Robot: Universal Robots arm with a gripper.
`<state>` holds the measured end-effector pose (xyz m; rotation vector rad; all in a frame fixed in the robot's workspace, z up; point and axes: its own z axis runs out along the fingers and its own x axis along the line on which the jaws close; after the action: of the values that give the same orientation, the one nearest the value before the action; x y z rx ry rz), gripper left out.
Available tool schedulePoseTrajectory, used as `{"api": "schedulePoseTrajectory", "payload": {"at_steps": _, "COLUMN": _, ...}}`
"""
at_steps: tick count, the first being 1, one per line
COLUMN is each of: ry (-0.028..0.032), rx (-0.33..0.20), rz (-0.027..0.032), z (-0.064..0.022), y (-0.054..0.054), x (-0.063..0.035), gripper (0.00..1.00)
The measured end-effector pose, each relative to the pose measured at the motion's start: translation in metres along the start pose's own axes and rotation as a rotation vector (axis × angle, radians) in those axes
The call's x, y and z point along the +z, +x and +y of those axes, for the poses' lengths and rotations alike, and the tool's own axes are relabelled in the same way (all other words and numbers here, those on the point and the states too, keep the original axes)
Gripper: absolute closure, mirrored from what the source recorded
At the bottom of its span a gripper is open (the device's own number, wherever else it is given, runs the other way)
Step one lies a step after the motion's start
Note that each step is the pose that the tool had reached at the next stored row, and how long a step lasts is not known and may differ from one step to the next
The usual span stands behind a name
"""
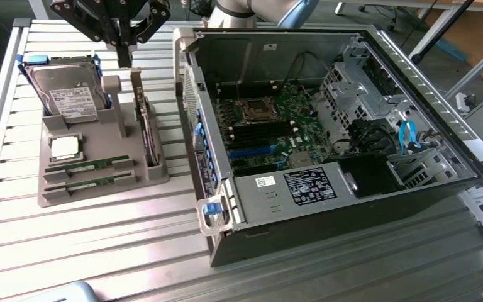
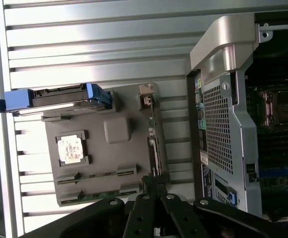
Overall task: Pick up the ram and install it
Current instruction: 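Reach for the ram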
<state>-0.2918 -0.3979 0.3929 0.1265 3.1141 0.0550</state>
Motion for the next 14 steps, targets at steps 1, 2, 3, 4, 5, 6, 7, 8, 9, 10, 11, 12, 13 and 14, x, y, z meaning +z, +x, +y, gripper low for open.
{"api": "schedulePoseTrajectory", "payload": {"at_steps": 1, "ry": 0.0, "rx": 0.0, "rz": 0.0, "z": -0.0001, "y": 0.001, "x": 0.0, "gripper": 0.9}}
{"api": "schedulePoseTrajectory", "payload": {"at_steps": 2, "ry": 0.0001, "rx": 0.0, "rz": 0.0, "z": -0.0002, "y": 0.003, "x": -0.0001, "gripper": 0.9}}
{"api": "schedulePoseTrajectory", "payload": {"at_steps": 3, "ry": 0.0001, "rx": 0.0, "rz": 0.0001, "z": -0.0004, "y": 0.005, "x": -0.0002, "gripper": 0.9}}
{"api": "schedulePoseTrajectory", "payload": {"at_steps": 4, "ry": 0.0, "rx": 0.0, "rz": 0.0, "z": -0.0005, "y": 0.006, "x": -0.0001, "gripper": 0.9}}
{"api": "schedulePoseTrajectory", "payload": {"at_steps": 5, "ry": 0.0, "rx": 0.0, "rz": -0.0001, "z": -0.0006, "y": 0.008, "x": -0.0002, "gripper": 0.9}}
{"api": "schedulePoseTrajectory", "payload": {"at_steps": 6, "ry": 0.0, "rx": 0.0, "rz": 0.0, "z": -0.0008, "y": 0.009, "x": -0.0002, "gripper": 0.9}}
{"api": "schedulePoseTrajectory", "payload": {"at_steps": 7, "ry": 0.0001, "rx": 0.0, "rz": 0.0001, "z": -0.0009, "y": 0.011, "x": -0.0003, "gripper": 0.9}}
{"api": "schedulePoseTrajectory", "payload": {"at_steps": 8, "ry": 0.0, "rx": 0.0, "rz": 0.0, "z": -0.001, "y": 0.012, "x": -0.0003, "gripper": 0.9}}
{"api": "schedulePoseTrajectory", "payload": {"at_steps": 9, "ry": 0.0, "rx": 0.0, "rz": 0.0001, "z": -0.0011, "y": 0.014, "x": -0.0004, "gripper": 0.9}}
{"api": "schedulePoseTrajectory", "payload": {"at_steps": 10, "ry": 0.0001, "rx": 0.0, "rz": 0.0001, "z": -0.0012, "y": 0.015, "x": -0.0004, "gripper": 0.9}}
{"api": "schedulePoseTrajectory", "payload": {"at_steps": 11, "ry": 0.0001, "rx": 0.0, "rz": 0.0001, "z": -0.0013, "y": 0.017, "x": -0.0005, "gripper": 0.9}}
{"api": "schedulePoseTrajectory", "payload": {"at_steps": 12, "ry": 0.0001, "rx": 0.0, "rz": 0.0001, "z": -0.0014, "y": 0.018, "x": -0.0005, "gripper": 0.9}}
{"api": "schedulePoseTrajectory", "payload": {"at_steps": 13, "ry": 0.0001, "rx": 0.0, "rz": 0.0001, "z": -0.0015, "y": 0.019, "x": -0.0005, "gripper": 0.9}}
{"api": "schedulePoseTrajectory", "payload": {"at_steps": 14, "ry": 0.0, "rx": 0.0, "rz": 0.0, "z": -0.0016, "y": 0.02, "x": -0.0005, "gripper": 0.9}}
